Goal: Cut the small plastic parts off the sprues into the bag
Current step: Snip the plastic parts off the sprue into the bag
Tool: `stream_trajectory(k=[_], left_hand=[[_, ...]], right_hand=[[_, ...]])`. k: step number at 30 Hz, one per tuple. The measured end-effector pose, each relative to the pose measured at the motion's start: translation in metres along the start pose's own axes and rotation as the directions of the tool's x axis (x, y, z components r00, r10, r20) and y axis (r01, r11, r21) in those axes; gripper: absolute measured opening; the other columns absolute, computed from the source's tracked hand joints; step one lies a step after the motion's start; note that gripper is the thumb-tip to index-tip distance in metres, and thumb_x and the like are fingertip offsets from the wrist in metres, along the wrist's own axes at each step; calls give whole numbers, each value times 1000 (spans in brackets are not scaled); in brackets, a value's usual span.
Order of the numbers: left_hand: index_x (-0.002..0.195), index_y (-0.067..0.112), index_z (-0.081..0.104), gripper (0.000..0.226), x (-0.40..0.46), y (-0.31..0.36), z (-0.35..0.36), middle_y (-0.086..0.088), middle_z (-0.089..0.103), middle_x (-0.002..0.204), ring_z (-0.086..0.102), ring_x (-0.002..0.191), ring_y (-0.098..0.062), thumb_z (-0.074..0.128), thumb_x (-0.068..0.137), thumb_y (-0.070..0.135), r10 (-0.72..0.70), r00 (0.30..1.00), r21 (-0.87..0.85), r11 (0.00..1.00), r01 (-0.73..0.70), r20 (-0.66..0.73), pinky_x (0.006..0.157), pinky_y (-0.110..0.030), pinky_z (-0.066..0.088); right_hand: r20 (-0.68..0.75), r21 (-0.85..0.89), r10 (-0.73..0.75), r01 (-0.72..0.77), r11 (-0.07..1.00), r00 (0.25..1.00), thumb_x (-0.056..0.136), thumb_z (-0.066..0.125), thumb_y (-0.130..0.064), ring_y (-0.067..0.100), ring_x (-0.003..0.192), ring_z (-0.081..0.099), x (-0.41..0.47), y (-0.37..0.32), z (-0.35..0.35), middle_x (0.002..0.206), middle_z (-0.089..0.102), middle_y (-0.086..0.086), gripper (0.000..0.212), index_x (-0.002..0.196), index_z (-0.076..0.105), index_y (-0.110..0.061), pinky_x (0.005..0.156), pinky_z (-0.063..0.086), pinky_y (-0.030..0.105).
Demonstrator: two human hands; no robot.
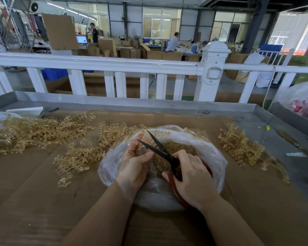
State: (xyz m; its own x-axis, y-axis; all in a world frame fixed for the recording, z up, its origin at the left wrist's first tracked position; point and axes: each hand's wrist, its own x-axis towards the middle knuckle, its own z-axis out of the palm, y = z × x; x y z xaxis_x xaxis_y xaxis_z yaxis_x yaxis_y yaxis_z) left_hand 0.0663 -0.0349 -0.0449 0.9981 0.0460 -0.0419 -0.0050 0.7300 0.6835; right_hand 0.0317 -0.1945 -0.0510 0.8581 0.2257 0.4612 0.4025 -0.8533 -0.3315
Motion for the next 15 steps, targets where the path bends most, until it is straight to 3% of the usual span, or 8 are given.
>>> stream_trajectory(k=[8, 15], left_hand=[[112, 16, 59, 56, 2, -2, -2, -14, 65, 102, 69, 84, -17, 41, 79, -26, -27, 999, -27, 999, 28, 38, 74, -24, 58], [117, 15, 57, 62, 0, -3, -3, -8, 74, 85, 72, 80, -17, 55, 63, -16, -20, 995, 6, 1000, 19, 96, 64, -24, 57]], right_hand=[[4, -9, -23, 23, 1000, 1000, 84, 50, -60, 11, 98, 52, 2, -1, 1, 107, 58, -7, 47, 117, 48, -25, 86, 46, 25], [11, 42, -31, 30, 999, 999, 84, 47, -61, 5, 89, 51, 5, -1, 1, 96, 56, -12, 37, 103, 43, -30, 79, 41, 16]])
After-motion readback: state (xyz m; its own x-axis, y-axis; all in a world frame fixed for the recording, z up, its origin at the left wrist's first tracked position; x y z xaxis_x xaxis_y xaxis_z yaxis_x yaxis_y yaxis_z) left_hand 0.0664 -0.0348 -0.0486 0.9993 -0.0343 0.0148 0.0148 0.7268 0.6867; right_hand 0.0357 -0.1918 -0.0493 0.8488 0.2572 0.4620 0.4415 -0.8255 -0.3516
